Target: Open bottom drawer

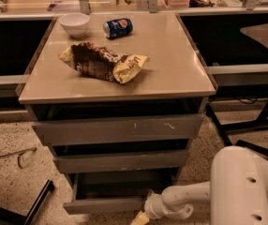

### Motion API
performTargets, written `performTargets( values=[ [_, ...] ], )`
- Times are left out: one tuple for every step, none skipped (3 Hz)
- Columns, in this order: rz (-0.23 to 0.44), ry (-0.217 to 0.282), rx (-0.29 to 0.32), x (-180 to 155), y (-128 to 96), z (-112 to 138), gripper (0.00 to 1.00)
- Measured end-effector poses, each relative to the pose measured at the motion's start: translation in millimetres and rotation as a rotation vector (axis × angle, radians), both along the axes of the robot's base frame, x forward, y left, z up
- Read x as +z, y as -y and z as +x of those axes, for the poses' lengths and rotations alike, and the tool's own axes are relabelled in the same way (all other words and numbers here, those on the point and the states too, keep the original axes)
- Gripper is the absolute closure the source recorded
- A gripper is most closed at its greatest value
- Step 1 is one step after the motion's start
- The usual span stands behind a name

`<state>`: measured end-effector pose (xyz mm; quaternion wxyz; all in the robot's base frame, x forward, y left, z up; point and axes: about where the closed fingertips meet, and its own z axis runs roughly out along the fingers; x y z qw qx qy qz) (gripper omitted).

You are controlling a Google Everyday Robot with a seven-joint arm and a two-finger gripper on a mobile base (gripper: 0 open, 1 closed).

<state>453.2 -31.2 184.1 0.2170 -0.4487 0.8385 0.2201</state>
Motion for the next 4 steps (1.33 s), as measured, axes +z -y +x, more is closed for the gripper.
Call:
performTargets(
  values=[
    [0.016,-0.009,-0.002,-2,-3,-21,0.0],
    [0.045,-0.019,-0.018,0,-1,-59,0.0],
    [0.045,-0.019,-0.018,0,-1,-59,0.0],
    [0.029,-0.054,0.001,-7,-6,-77,0.0]
  ],
)
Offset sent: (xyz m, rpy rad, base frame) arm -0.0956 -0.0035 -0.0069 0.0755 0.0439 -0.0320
